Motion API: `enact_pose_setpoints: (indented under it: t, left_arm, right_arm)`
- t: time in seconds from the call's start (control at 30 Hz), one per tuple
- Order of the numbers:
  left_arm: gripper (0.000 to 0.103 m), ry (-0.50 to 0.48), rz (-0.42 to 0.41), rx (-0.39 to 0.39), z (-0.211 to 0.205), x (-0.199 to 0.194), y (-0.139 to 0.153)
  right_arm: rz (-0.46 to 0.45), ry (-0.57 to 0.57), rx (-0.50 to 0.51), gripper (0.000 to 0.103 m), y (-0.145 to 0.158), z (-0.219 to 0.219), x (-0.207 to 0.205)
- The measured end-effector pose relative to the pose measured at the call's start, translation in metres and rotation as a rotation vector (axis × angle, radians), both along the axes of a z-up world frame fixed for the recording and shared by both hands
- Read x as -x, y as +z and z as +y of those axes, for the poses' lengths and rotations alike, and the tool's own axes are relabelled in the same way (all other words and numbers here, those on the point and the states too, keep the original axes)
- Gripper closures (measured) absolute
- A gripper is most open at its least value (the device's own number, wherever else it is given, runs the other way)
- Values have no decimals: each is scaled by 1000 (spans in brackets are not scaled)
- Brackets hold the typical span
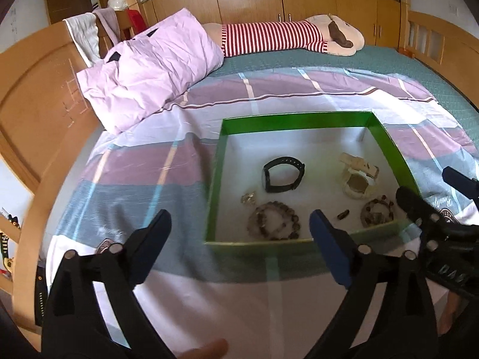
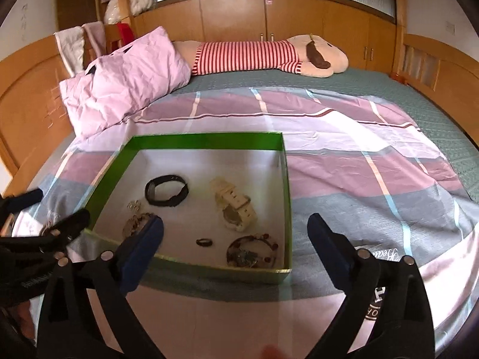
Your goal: Organize jewelry
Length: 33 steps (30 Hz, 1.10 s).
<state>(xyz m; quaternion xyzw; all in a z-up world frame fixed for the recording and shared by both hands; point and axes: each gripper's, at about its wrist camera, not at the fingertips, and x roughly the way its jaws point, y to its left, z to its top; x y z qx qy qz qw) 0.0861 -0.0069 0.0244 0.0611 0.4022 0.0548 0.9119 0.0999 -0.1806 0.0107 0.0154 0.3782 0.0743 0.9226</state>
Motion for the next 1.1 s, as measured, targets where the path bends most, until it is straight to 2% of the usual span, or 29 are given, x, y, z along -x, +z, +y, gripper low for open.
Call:
enact_pose_setpoints:
  t: [0.13,0.3,0.67,1.1]
  left_arm:
    - [2,-11,-9,37,9,5,11]
    - [2,-4,13,53,18,0,8]
    - [2,-6,34,27,12,-5,-2]
    - [2,-10,50,30,12,-7,-6]
  right_arm:
    - [-50,0,50,6,4,11,14]
    - [-90,-16,37,6,13,16,12]
    - [-79,-47,19,6,13,7,7]
    - [-83,-20,41,6,12,13,10]
